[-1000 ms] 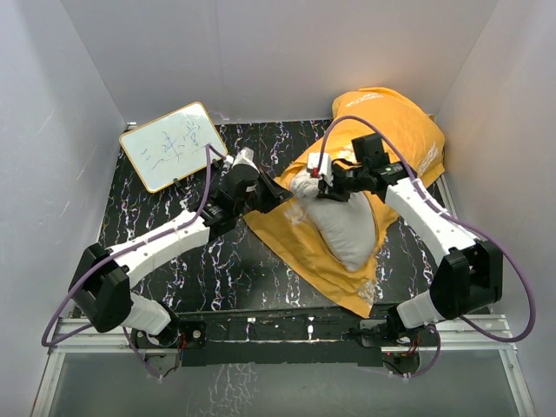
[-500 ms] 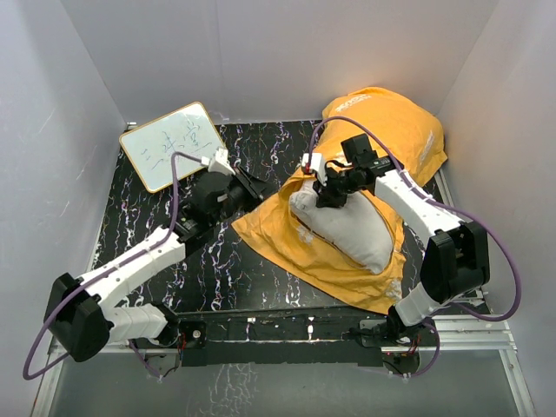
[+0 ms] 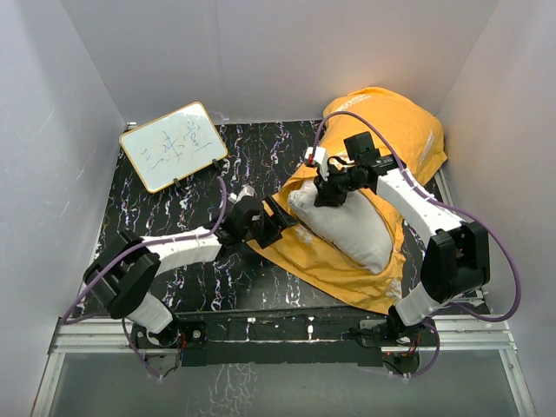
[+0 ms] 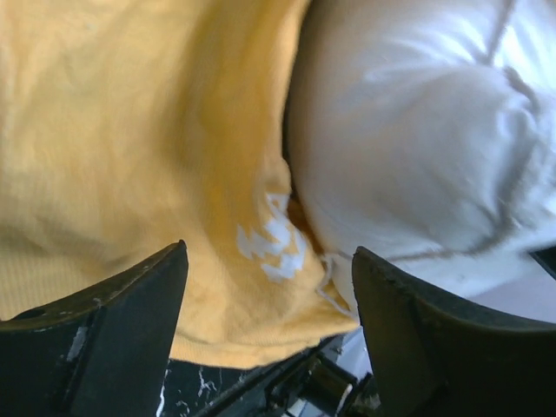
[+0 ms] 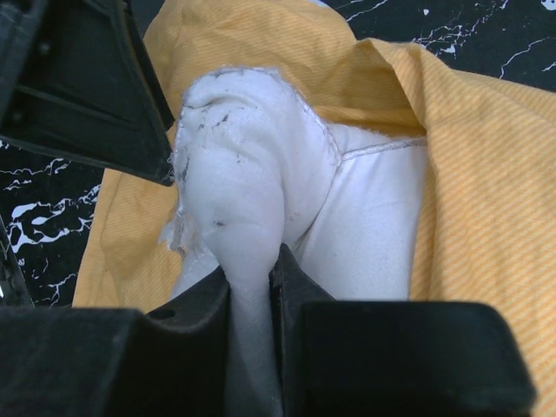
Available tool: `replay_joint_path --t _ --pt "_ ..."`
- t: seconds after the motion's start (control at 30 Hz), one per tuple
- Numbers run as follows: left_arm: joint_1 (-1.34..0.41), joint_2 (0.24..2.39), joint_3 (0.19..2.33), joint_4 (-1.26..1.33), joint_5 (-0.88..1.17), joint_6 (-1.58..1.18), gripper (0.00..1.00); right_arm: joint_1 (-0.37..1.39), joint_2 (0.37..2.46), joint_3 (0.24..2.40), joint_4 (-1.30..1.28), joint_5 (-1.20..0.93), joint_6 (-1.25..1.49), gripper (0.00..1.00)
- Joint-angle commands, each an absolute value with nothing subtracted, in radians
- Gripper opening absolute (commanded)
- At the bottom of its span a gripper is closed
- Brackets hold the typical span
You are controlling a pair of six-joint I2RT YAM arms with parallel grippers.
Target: Put the pillow into the pillowcase
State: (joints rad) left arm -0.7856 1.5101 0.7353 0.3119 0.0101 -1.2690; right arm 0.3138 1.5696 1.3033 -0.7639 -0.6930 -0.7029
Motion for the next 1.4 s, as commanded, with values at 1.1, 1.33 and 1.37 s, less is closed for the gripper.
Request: replay_joint_path --t 1.1,1.33,1.37 --pt "-0.756 1.404 1.112 0.198 -0.067 -0.968 0.0 0.308 1.614 1.306 -0.769 -0.353 -0.776 0.08" --pt "-0.758 1.497 1.194 0.333 0.211 -1.012 0.0 0.311 1.736 1.44 -0.791 -0.409 -0.702 0.08" --pt "-0.76 1.509 1.192 0.365 0.244 -1.034 0.0 0.316 1.764 1.457 -0.792 -0.424 -0.688 0.08"
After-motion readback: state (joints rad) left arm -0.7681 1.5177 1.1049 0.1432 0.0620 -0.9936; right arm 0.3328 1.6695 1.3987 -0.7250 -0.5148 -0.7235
